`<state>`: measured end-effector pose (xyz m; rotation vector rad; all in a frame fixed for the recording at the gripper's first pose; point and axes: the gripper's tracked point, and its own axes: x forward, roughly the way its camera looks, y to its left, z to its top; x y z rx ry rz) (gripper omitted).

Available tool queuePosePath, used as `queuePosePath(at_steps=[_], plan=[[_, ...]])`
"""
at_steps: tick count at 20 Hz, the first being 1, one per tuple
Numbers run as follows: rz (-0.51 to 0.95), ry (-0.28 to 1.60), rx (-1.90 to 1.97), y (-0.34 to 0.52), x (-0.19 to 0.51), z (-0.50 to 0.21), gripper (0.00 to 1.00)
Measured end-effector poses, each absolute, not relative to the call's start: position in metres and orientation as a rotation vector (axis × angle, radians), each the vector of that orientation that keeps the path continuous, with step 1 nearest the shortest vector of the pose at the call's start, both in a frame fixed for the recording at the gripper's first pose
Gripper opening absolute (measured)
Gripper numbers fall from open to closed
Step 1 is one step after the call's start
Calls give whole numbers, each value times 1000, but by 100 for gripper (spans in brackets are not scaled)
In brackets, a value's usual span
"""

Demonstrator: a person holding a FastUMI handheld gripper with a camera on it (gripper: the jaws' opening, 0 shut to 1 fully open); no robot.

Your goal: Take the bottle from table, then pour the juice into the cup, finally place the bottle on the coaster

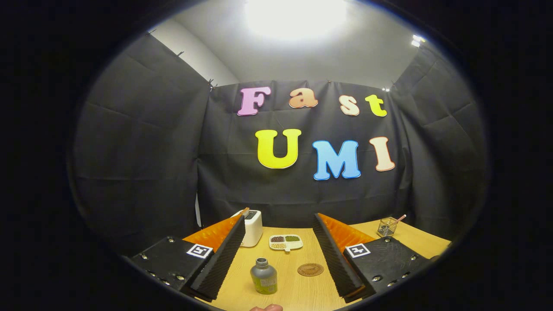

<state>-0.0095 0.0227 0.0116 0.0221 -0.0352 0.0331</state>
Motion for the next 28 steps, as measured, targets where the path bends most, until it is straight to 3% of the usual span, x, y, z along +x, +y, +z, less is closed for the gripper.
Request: queuePosePath(at_steps=[12, 28], plan=[[18, 6, 12, 38, 13, -38, 96], [-14, 247, -10, 69, 63, -170, 97]])
